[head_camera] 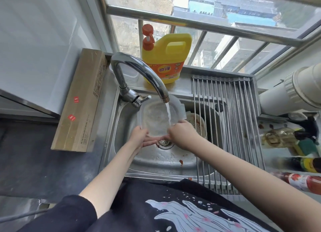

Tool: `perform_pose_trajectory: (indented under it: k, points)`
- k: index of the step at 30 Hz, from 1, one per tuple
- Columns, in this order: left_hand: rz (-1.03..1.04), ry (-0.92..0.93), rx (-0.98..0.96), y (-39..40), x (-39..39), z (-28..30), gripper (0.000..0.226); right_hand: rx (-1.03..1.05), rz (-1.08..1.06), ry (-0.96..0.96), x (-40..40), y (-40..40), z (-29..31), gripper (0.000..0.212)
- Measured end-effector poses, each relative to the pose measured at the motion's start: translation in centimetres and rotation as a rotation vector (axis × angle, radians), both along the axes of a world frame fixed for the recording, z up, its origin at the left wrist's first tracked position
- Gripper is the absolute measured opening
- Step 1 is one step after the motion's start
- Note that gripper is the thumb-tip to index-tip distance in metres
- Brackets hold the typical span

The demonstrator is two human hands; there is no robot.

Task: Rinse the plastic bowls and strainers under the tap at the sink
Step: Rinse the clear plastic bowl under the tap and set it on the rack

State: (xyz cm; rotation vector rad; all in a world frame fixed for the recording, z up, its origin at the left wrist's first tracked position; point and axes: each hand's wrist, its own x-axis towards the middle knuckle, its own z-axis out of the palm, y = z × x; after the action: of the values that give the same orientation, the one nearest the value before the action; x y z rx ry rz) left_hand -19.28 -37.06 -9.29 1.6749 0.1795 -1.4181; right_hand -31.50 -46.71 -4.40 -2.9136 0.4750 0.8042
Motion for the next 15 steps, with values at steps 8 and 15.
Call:
perform_pose_trajectory:
  k: [8, 15]
  points:
    - [-0.199, -0.081, 0.014, 1.9, 1.0, -0.5, 0.019, 0.187, -0.999, -0.433, -4.8, -1.0, -0.8, 0.048]
    - [-0.353, -0.251, -0.14, 1.7, 1.1, -0.4, 0.054, 0.649, -1.246, -0.234, -3.9, -2.5, -2.5, 0.023]
